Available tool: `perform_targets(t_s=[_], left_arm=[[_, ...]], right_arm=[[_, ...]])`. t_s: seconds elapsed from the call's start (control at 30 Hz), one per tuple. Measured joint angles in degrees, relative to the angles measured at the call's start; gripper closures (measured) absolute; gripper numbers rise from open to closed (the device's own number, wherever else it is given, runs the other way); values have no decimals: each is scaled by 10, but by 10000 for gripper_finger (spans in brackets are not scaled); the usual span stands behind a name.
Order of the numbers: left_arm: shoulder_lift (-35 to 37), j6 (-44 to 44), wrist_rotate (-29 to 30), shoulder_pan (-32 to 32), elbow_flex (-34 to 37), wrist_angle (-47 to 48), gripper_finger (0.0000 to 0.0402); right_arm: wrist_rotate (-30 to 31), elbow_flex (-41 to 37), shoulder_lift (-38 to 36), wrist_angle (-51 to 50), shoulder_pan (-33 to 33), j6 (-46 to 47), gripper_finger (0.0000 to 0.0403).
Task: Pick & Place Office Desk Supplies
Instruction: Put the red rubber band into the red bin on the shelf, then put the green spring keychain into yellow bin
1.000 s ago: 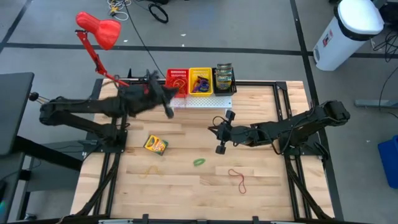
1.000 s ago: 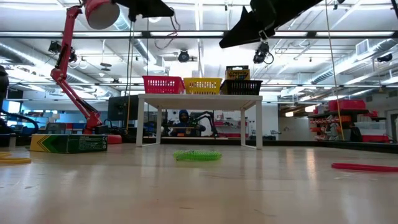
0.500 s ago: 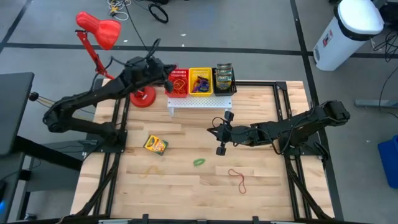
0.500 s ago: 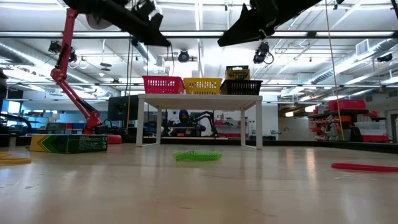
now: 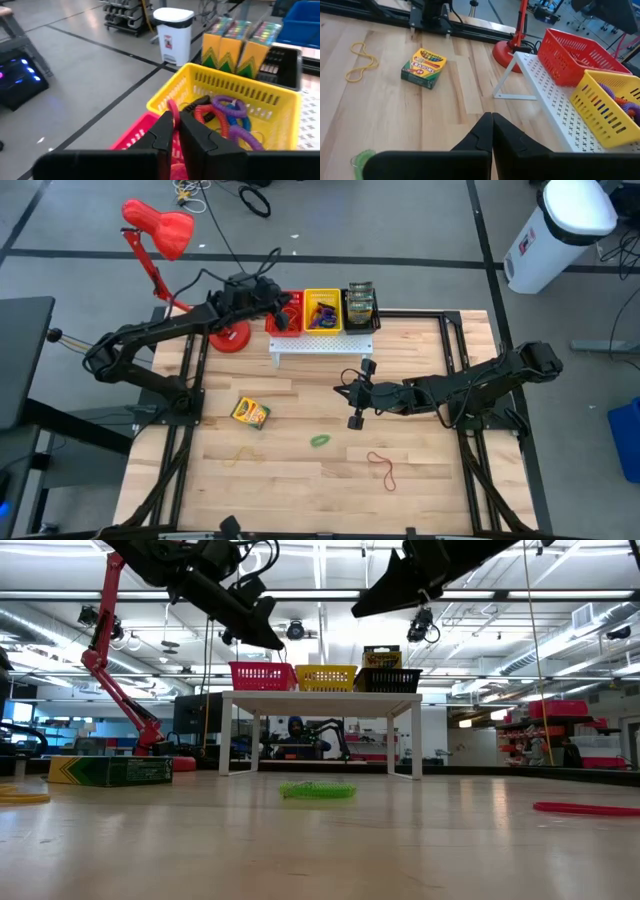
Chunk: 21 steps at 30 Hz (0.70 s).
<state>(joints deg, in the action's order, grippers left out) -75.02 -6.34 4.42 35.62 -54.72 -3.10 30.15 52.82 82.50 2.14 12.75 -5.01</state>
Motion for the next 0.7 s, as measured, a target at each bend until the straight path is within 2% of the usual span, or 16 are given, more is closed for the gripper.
perform_targets(t_s=[0.23, 0.47, 0.57, 0.7], left_arm=[[26, 0, 5, 0, 0, 4, 302], [65, -13, 5, 0, 0, 77, 226], [77, -25, -7, 0, 1, 100, 217], [85, -25, -59, -9, 1, 79, 229]], right_arm=[[0, 0, 0, -7, 0, 0, 386], [-1, 0, 0, -8, 0, 0, 399], [-2, 0, 0, -11, 0, 0, 394], [-11, 0, 0, -10, 0, 1, 386]])
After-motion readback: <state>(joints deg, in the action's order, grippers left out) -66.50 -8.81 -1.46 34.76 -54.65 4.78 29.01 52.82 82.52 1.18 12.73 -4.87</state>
